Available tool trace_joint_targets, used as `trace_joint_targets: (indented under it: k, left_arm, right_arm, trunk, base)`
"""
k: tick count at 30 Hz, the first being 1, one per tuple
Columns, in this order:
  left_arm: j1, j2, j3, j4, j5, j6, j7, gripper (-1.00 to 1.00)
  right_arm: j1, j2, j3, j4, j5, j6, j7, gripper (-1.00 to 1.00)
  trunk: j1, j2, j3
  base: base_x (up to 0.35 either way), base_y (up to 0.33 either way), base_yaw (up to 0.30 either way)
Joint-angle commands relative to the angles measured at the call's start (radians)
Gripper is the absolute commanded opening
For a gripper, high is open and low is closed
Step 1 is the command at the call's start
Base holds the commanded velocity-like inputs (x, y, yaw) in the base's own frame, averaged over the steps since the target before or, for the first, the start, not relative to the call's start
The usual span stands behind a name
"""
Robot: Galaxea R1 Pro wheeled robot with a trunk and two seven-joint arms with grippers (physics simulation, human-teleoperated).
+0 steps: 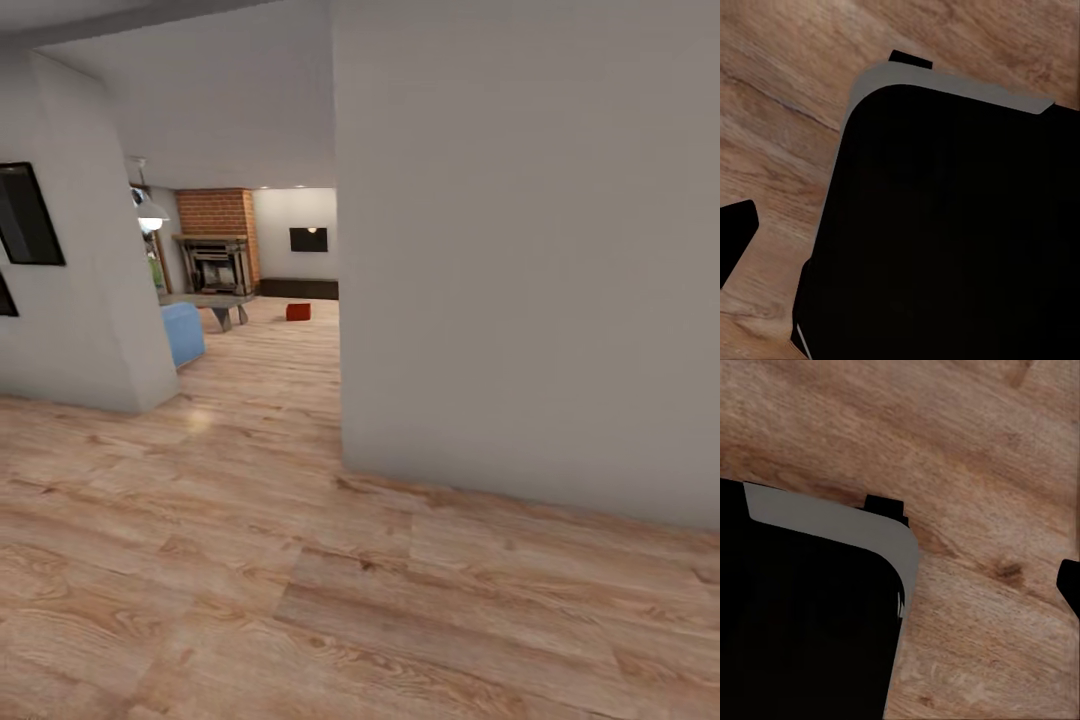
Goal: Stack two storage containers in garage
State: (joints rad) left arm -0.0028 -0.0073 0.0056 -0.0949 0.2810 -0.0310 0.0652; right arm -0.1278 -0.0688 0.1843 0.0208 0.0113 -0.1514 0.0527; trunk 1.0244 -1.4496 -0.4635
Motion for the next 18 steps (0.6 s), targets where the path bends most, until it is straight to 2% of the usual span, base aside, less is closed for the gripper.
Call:
trace_joint_targets:
  k: [1,18]
  left_arm:
    - [0.0,0.0,0.0,0.0,0.004,-0.003,0.003,1.0]
    - [0.0,0.0,0.0,0.0,0.004,-0.004,0.002,1.0]
  right_arm:
    - [-0.001,0.0,0.003,0.002,0.001,-0.005,0.003,1.0]
    - [-0.001,0.0,0.003,0.002,0.001,-0.005,0.003,1.0]
  trunk:
    - [0.001,0.0,-0.001]
    - [0.001,0.0,-0.001]
  base:
    - [0.324,0.0,0.274]
    - [0.323,0.0,0.274]
